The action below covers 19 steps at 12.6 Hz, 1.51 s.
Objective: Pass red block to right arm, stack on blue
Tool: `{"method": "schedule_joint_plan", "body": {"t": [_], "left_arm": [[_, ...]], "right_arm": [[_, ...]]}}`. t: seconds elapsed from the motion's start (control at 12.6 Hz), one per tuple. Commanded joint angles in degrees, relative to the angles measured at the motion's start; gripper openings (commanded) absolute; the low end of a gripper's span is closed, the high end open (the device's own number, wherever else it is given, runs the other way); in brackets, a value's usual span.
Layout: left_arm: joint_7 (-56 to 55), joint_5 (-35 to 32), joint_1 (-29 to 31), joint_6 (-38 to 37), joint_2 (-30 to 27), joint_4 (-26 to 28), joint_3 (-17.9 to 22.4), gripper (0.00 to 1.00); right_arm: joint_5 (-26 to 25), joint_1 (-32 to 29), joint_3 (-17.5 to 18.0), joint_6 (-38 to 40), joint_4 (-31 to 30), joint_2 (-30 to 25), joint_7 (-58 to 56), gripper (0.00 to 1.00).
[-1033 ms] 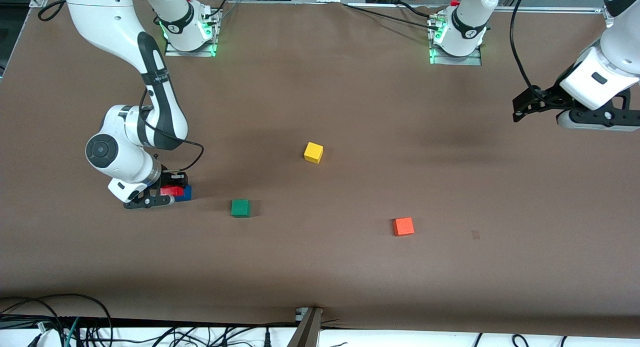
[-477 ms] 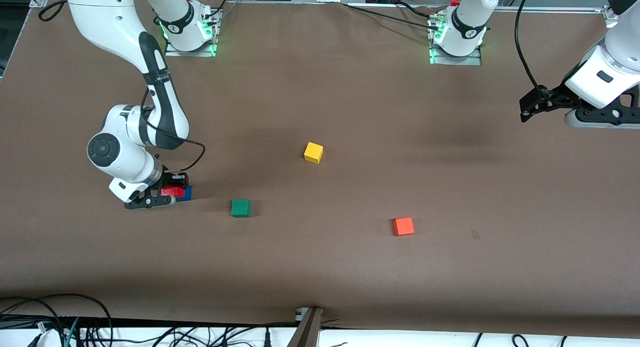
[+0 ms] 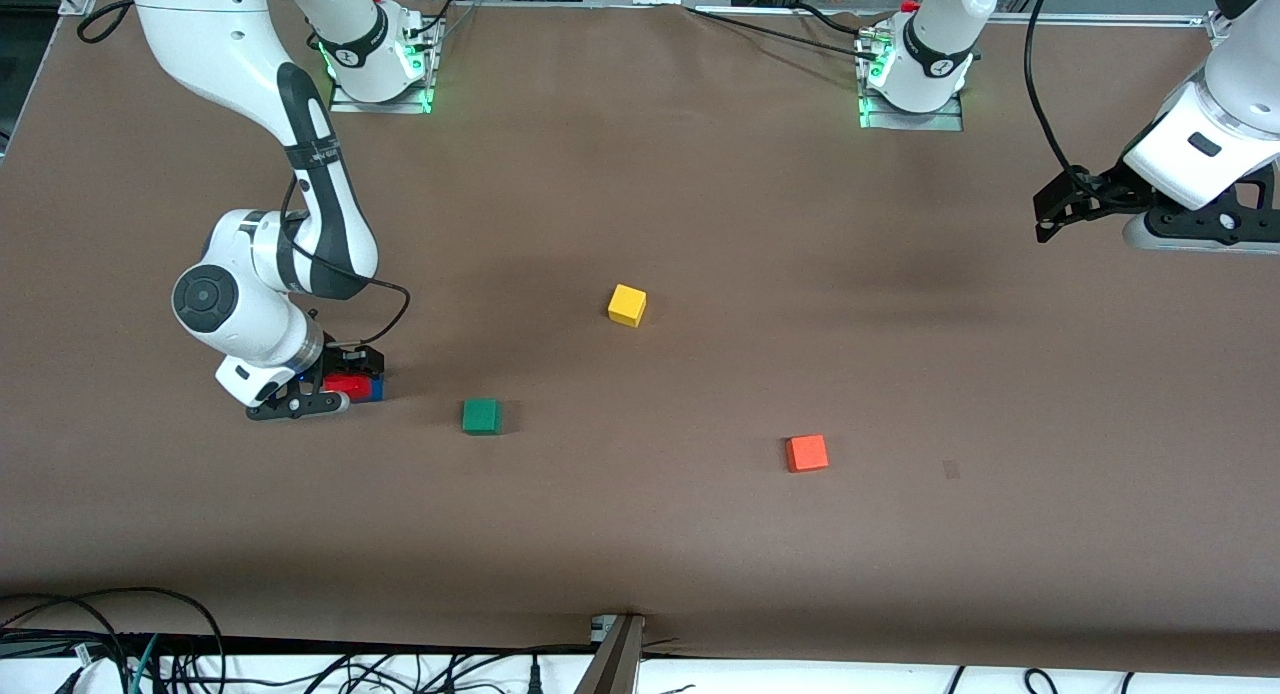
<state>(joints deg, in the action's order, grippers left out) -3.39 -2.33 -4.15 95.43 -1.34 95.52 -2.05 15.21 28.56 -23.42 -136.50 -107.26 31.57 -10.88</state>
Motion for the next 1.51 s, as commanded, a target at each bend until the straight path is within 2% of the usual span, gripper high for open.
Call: {"method": "schedule_joint_plan", "body": {"t": [0.0,0.16,0.24,0.48,0.87,1.03,1.19,1.43], "left_arm": [[-0.3,-1.63,-0.42,-0.77,0.81,-1.74,-0.06,1.0],[-0.13,-1.54,-0.33,-1.03,0.72,-1.74,0.03,1.0],[-0.3,-1.54,-0.42,-1.21,0.63,-1.65,-0.14,1.0],[-0.22,-1.54,-0.42,-1.39,0.63,-1.74,-0.5,1.0],[-0.13,-1.54,-0.33,-1.39,0.63,-1.74,-0.59,1.0],[-0.04,-1.54,-0.24,-1.39,0.72,-1.74,-0.5,1.0],[0.05,-1.54,0.02,-1.48,0.72,-1.74,-0.41,1.0],[-0.13,-1.54,-0.33,-1.48,0.72,-2.18,-0.5,1.0]], "right_arm": [[-0.79,-0.08,-0.05,0.35,0.55,-1.51,-0.02,1.0],[-0.79,-0.17,-0.4,2.27,2.22,-1.95,-0.11,1.0],[-0.79,-0.26,-0.83,5.6,4.23,-2.21,-0.11,1.0],[-0.88,-0.52,-3.02,19.82,13.36,-2.22,-0.2,1.0],[-1.58,-0.7,-6.46,38.73,26.11,-2.39,0.15,1.0],[-4.55,-1.05,-6.29,41.48,26.31,-5.44,0.5,1.0],[-7.55,-2.53,-4.28,44.2,25.09,-9.49,0.77,1.0],[-12.99,-12.1,6.86,48.42,24.9,-14.33,2.6,1.0]]}}
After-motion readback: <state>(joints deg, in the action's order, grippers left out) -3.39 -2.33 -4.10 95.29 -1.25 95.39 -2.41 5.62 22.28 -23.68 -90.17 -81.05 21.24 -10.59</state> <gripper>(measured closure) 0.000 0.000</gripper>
